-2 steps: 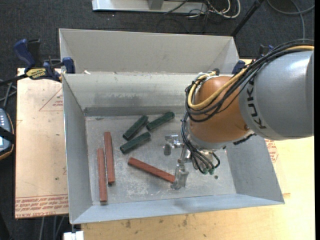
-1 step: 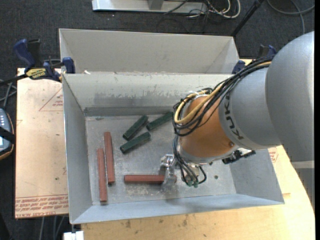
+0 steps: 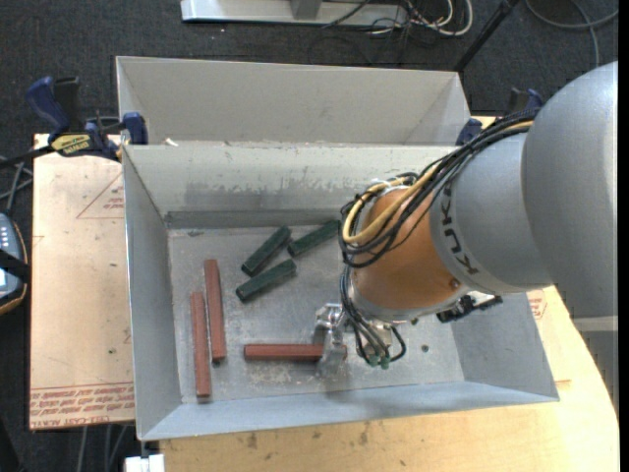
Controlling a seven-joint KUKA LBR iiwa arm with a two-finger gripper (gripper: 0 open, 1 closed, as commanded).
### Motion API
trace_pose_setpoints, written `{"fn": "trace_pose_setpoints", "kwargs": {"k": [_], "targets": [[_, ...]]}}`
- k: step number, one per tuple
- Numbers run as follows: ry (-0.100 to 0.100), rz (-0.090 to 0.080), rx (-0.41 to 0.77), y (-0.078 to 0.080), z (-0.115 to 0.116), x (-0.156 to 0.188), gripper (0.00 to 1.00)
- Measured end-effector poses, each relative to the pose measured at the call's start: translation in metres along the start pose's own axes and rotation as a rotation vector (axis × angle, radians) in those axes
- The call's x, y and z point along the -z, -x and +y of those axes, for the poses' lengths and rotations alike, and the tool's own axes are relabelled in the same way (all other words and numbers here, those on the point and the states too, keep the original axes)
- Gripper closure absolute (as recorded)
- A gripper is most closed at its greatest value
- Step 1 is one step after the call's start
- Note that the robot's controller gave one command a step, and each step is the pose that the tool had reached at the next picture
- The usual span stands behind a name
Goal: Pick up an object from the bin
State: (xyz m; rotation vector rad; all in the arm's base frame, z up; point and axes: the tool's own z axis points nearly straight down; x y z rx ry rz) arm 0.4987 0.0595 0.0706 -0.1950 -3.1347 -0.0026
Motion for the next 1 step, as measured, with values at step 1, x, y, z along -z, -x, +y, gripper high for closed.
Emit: {"fn": "trace_pose_setpoints", "kwargs": {"k": [1], "targets": [[0.0,-0.003,-0.001,0.0068,0.0487,0.1427,1.0]]}}
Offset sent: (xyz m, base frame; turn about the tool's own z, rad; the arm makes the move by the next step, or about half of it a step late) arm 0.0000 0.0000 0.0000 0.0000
